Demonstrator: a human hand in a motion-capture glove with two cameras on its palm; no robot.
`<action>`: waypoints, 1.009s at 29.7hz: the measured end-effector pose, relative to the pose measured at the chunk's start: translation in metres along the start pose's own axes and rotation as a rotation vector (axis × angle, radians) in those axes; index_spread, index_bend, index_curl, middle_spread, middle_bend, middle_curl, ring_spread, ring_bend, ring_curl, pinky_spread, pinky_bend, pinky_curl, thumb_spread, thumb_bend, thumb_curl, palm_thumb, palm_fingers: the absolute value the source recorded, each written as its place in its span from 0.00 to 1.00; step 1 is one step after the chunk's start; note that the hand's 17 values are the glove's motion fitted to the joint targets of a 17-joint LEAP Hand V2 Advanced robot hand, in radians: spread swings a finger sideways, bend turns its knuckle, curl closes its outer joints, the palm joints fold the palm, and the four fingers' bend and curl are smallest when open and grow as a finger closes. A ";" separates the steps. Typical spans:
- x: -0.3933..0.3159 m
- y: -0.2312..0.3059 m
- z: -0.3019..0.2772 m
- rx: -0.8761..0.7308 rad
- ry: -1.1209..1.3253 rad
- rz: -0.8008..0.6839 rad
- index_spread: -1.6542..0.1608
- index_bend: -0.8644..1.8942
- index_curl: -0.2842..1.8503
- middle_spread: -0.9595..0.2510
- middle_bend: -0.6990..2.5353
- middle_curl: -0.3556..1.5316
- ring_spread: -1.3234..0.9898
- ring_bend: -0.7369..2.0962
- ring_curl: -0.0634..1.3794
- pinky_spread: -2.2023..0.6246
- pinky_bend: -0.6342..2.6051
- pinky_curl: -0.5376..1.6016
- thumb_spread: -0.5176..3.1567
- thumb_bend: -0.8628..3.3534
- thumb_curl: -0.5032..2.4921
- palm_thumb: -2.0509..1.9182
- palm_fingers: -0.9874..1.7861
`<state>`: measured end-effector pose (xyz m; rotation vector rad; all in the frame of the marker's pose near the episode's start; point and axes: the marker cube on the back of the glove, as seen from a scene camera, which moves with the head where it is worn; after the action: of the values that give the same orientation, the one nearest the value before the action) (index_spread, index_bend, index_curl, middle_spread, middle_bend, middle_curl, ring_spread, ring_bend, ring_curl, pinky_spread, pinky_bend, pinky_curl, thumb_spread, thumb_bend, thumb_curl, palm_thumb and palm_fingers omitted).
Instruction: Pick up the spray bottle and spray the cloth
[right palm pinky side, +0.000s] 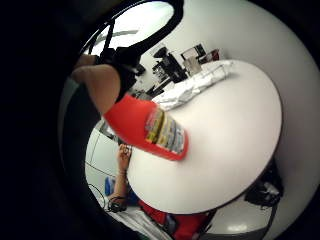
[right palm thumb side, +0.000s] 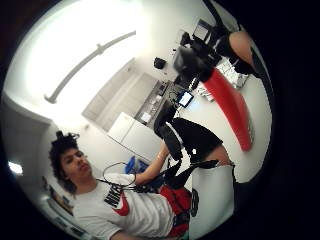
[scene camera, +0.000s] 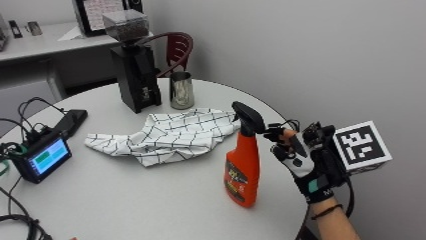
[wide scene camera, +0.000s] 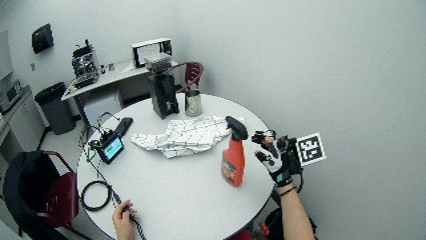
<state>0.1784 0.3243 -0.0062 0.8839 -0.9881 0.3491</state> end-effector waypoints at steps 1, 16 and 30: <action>0.005 -0.001 0.004 -0.017 -0.020 0.017 0.73 0.36 0.26 0.74 0.33 0.39 0.55 0.41 0.28 0.85 0.25 0.39 0.45 0.20 0.26 0.68 0.68; 0.021 -0.022 0.053 -0.176 -0.228 0.024 0.75 0.35 0.26 0.73 0.32 0.39 0.55 0.39 0.28 0.86 0.25 0.40 0.42 0.21 0.27 0.70 0.69; 0.010 -0.019 0.050 -0.099 -0.193 0.055 0.77 0.36 0.27 0.68 0.37 0.43 0.52 0.45 0.33 0.86 0.23 0.37 0.37 0.21 0.32 0.76 0.75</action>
<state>0.1667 0.2720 0.0055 0.8116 -1.1997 0.2623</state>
